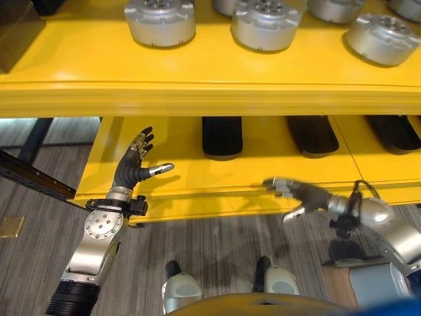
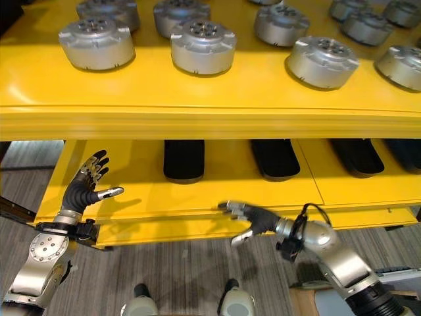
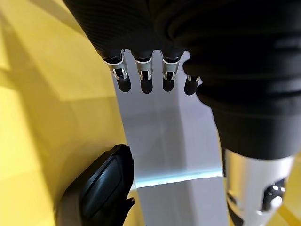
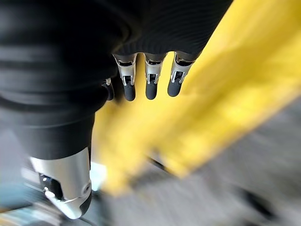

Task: Move parts from the plastic box to the shelf.

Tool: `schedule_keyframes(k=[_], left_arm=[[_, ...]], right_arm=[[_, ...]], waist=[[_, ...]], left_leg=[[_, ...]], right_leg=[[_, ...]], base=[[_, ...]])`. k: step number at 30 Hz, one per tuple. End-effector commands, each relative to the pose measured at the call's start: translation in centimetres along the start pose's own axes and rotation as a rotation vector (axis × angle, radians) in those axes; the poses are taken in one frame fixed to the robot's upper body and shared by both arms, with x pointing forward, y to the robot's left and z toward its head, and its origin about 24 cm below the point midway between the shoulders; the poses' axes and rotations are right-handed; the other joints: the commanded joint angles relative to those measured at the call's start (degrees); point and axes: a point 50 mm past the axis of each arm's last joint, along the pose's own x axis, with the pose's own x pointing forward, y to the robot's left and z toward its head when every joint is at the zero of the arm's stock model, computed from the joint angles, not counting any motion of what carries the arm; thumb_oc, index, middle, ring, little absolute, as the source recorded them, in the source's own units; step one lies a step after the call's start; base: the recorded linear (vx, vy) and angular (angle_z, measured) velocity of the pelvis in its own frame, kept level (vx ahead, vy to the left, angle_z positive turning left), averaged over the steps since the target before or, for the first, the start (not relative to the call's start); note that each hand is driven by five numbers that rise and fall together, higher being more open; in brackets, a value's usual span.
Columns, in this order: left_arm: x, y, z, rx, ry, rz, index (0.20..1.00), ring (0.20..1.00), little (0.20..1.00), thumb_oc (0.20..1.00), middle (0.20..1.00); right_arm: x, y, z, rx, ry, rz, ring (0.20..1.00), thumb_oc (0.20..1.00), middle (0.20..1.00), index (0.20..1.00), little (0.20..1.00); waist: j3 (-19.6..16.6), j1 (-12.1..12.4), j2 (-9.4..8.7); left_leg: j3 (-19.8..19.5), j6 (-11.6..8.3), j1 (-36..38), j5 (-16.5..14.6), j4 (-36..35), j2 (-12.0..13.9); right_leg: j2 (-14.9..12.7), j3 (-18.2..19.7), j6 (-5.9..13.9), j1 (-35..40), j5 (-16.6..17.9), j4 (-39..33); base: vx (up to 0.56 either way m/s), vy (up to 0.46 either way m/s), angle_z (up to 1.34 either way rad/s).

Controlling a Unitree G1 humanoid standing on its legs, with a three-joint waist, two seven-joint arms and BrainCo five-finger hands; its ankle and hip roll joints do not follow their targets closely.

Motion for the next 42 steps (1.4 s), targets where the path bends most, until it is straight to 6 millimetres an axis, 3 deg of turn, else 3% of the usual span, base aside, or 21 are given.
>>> schedule_keyframes(k=[1,2,3,4,6,8,10,14,16,18,20,22,24,26,29,30,32,34,37,38,42], left_arm=[[-0.1,1.1,1.9,-0.001,-0.122,-0.002,1.000,1.000,1.000,1.000,1.000],[-0.3,1.1,1.8,-0.013,-0.121,-0.009,1.000,1.000,1.000,1.000,1.000],[-0.3,1.1,1.8,-0.013,-0.121,-0.010,1.000,1.000,1.000,1.000,1.000],[-0.4,0.7,1.8,-0.034,-0.132,-0.032,1.000,1.000,1.000,1.000,1.000],[-0.5,0.2,2.1,-0.061,-0.168,-0.045,1.000,1.000,1.000,1.000,1.000],[-0.7,-0.2,2.8,-0.078,-0.219,-0.056,1.000,1.000,1.000,1.000,1.000],[-1.0,-0.6,3.6,-0.116,-0.251,-0.061,1.000,1.000,1.000,1.000,1.000],[-0.3,-2.3,4.2,-0.146,-0.252,-0.139,1.000,1.000,1.000,1.000,1.000],[-0.4,-2.6,4.1,-0.143,-0.239,-0.158,1.000,1.000,1.000,1.000,1.000],[-1.3,-2.7,3.2,-0.116,-0.189,-0.074,1.000,1.000,1.000,1.000,1.000],[-1.6,-3.0,3.2,-0.115,-0.186,-0.062,1.000,1.000,1.000,1.000,1.000],[-1.7,-3.2,3.3,-0.124,-0.193,-0.068,1.000,1.000,1.000,1.000,1.000],[-2.1,-2.7,4.0,-0.112,-0.257,-0.063,1.000,1.000,1.000,1.000,1.000],[-2.8,-1.8,4.1,-0.139,-0.283,0.007,1.000,1.000,1.000,1.000,1.000],[-2.8,-1.0,4.3,-0.130,-0.295,0.054,1.000,1.000,1.000,1.000,1.000],[-2.2,-1.6,4.1,-0.176,-0.291,0.025,1.000,1.000,1.000,1.000,1.000],[-1.9,-1.9,4.2,-0.199,-0.295,0.018,1.000,1.000,1.000,1.000,1.000],[-1.2,-2.8,4.4,-0.212,-0.304,-0.017,1.000,1.000,1.000,1.000,1.000],[-0.6,-3.9,4.4,-0.245,-0.301,-0.044,1.000,1.000,1.000,1.000,1.000],[0.0,-4.8,4.5,-0.268,-0.292,-0.065,1.000,1.000,1.000,1.000,1.000],[0.7,-6.2,4.5,-0.291,-0.278,-0.096,1.000,1.000,1.000,1.000,1.000]], right_arm=[[-1.1,-1.1,1.6,0.018,-0.142,-0.113,1.000,1.000,1.000,1.000,1.000],[-2.5,-2.5,1.6,0.019,-0.169,-0.256,1.000,1.000,1.000,1.000,1.000],[-2.6,-2.5,1.6,0.019,-0.169,-0.256,1.000,1.000,1.000,1.000,1.000],[-4.5,-4.6,1.4,0.087,-0.207,-0.466,1.000,1.000,1.000,1.000,1.000],[-6.2,-5.8,-0.1,0.211,-0.156,-0.699,1.000,1.000,1.000,1.000,1.000],[-7.5,-6.1,-1.0,0.265,-0.154,-0.801,1.000,1.000,1.000,1.000,1.000],[-9.2,-5.8,-0.9,0.182,-0.177,-0.919,1.000,1.000,1.000,1.000,1.000],[-9.3,-4.4,-2.1,0.326,-0.164,-1.060,1.000,1.000,1.000,1.000,1.000],[-9.6,-4.2,-2.6,0.345,-0.144,-1.098,1.000,1.000,1.000,1.000,1.000],[-8.2,-4.0,-2.9,0.358,-0.076,-1.029,1.000,1.000,1.000,1.000,1.000],[-7.6,-4.4,-2.7,0.386,-0.060,-1.019,1.000,1.000,1.000,1.000,1.000],[-7.2,-4.9,-2.7,0.387,-0.043,-1.039,1.000,1.000,1.000,1.000,1.000],[-7.4,-6.0,-2.4,0.267,-0.034,-1.085,1.000,1.000,1.000,1.000,1.000],[-7.7,-7.0,-1.6,0.140,-0.016,-1.132,1.000,1.000,1.000,1.000,1.000],[-7.8,-7.4,-1.7,0.121,0.014,-1.137,1.000,1.000,1.000,1.000,1.000],[-7.5,-7.5,-2.1,0.096,0.048,-1.145,1.000,1.000,1.000,1.000,1.000],[-7.1,-7.5,-2.2,0.083,0.059,-1.149,1.000,1.000,1.000,1.000,1.000],[-6.5,-7.5,-2.3,0.066,0.069,-1.150,1.000,1.000,1.000,1.000,1.000],[-6.0,-7.5,-2.5,0.034,0.093,-1.139,1.000,1.000,1.000,1.000,1.000],[-5.8,-7.5,-2.4,0.010,0.089,-1.139,1.000,1.000,1.000,1.000,1.000],[-5.4,-7.4,-2.5,0.004,0.087,-1.130,1.000,1.000,1.000,1.000,1.000]], waist=[[0.8,-2.4,-2.16],[0.7,-3.2,-2.12],[0.7,-3.1,-2.11],[0.7,-4.3,-1.95],[0.7,-5.5,-1.98],[0.7,-6.4,-1.97],[0.7,-7.7,-1.88],[0.4,-8.7,-2.05],[0.4,-8.6,-2.15],[0.4,-6.1,-2.09],[0.4,-5.1,-1.71],[0.3,-4.6,-1.24],[-0.1,-4.1,-0.26],[-0.7,-3.1,-0.27],[-1.1,-2.9,-0.98],[-1.4,-3.1,-1.19],[-1.4,-3.4,-1.08],[-1.3,-3.9,-0.93],[-1.4,-4.9,-0.99],[-1.5,-5.6,-0.86],[-1.9,-6.7,-0.87]], left_leg=[[-0.4,1.61,0.5,-2.3,2.4,-0.5],[-0.1,1.87,0.5,-2.9,2.7,-0.8],[0.0,1.87,0.6,-2.9,2.7,-0.8],[0.3,2.43,0.9,-3.6,2.8,-1.3],[0.8,3.00,1.3,-4.2,2.6,-1.9],[1.2,3.55,1.7,-4.6,2.4,-2.5],[2.4,4.45,2.2,-5.0,1.8,-3.5],[3.3,6.17,1.4,-6.1,1.7,-5.4],[4.2,6.19,1.3,-6.1,1.5,-5.3],[9.1,4.32,3.9,-6.6,0.3,-4.0],[11.3,3.94,4.7,-6.2,-0.4,-3.3],[12.6,4.08,4.8,-6.0,-0.9,-3.1],[13.6,4.75,3.8,-5.3,-0.7,-2.8],[14.6,5.11,3.7,-4.9,-0.5,-3.3],[14.1,4.96,3.0,-5.4,0.8,-3.5],[14.1,3.91,2.5,-4.8,1.8,-2.2],[14.3,3.40,2.5,-4.6,2.0,-1.7],[14.1,1.69,2.1,-2.5,3.2,-0.1],[14.3,0.55,2.0,-1.4,4.3,1.1],[14.0,-0.67,1.8,0.2,5.1,2.2],[14.0,-1.68,2.0,1.2,6.2,3.4]], right_leg=[[3.8,-0.5,-1.51,5.0,-1.7,-2.1],[3.7,0.3,-1.35,5.0,-1.5,-2.1],[3.7,0.3,-1.35,4.9,-1.5,-2.1],[3.6,1.5,-1.16,4.9,-1.2,-2.4],[3.1,2.5,-0.70,4.5,-0.8,-2.5],[2.4,3.5,-0.01,4.2,0.0,-2.7],[1.2,4.6,1.34,3.3,1.1,-2.6],[-3.0,6.2,4.59,1.5,6.1,-3.8],[-4.5,4.9,4.99,0.7,8.3,-4.5],[-8.4,-4.6,7.07,-0.2,13.7,-5.4],[-9.2,-7.1,7.11,-1.5,14.3,-4.0],[-8.9,-8.4,6.72,-2.1,12.6,-1.8],[-4.9,-10.1,4.30,-1.7,5.8,2.2],[-2.0,-12.6,2.52,-0.6,2.0,2.4],[0.2,-12.4,1.24,1.2,1.5,-1.4],[2.4,-12.3,0.47,2.9,2.1,-4.4],[3.2,-12.1,0.14,3.5,2.4,-5.8],[5.1,-11.0,-0.61,5.1,2.6,-8.2],[6.3,-10.2,-1.39,6.5,2.8,-10.1],[7.4,-9.0,-1.97,7.1,2.8,-11.3],[8.3,-7.9,-2.68,7.4,2.6,-12.1]], base=[[-0.03,0.178,-0.22],[-0.03,0.154,-0.20],[-0.05,0.283,-0.30],[-0.04,0.244,-0.23],[-0.04,0.267,-0.22],[-0.03,0.235,-0.27],[-0.03,0.303,-0.39],[-0.05,0.148,-0.22],[-0.05,0.058,-0.35],[-0.13,0.053,-1.90],[-0.18,0.031,-2.87],[-0.15,0.014,-1.20],[-0.15,-0.026,-1.03],[-0.08,-0.070,-0.68],[-0.01,-0.322,-0.94],[-0.01,-0.493,-0.77],[0.00,-0.313,-0.26],[0.04,-0.299,-0.58],[0.04,-0.241,-0.42],[0.05,-0.265,-0.43],[0.04,-0.163,-0.31]])
